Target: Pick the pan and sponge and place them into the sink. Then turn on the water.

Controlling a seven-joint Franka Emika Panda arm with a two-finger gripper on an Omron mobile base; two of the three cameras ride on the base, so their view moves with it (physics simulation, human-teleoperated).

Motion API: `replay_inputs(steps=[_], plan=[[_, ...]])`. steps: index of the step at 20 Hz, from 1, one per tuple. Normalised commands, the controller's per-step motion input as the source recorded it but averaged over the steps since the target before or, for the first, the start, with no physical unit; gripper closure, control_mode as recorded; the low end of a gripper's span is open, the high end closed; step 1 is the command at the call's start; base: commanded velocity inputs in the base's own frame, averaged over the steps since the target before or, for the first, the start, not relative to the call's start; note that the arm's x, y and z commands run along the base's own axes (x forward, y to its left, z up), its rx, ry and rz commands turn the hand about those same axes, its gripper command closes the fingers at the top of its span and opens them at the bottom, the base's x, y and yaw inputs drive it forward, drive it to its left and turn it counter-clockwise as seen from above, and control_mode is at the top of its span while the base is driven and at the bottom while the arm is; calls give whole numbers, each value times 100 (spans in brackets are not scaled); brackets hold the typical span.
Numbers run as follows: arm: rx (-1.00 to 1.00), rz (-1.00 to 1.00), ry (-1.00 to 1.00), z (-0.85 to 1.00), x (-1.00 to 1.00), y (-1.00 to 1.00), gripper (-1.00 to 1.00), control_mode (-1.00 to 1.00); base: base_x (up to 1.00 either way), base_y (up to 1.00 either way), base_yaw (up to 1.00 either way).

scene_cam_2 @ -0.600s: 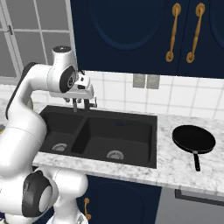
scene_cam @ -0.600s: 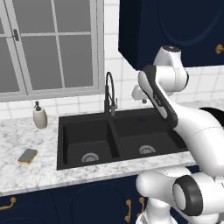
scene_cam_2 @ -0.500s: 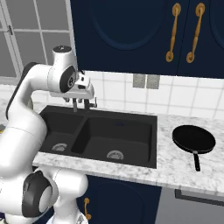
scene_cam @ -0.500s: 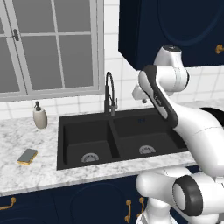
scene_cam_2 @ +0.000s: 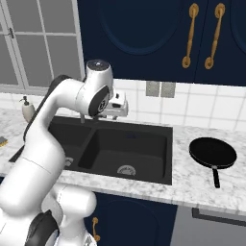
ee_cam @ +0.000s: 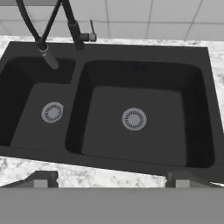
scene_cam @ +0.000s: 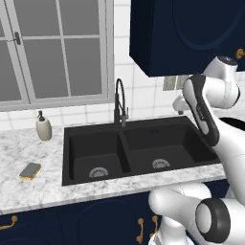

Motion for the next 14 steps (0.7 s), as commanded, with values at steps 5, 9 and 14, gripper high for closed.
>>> replay_inputs(steps=[5, 9, 14], plan=[[0, -4, -2, -24, -21, -100, -100, -100, 0, 0, 0], [-8, -12, 2, -39, -5, -100, -100, -100, 0, 0, 0], [-9, -11, 6, -40, 0, -97, -100, -100, 0, 0, 0]])
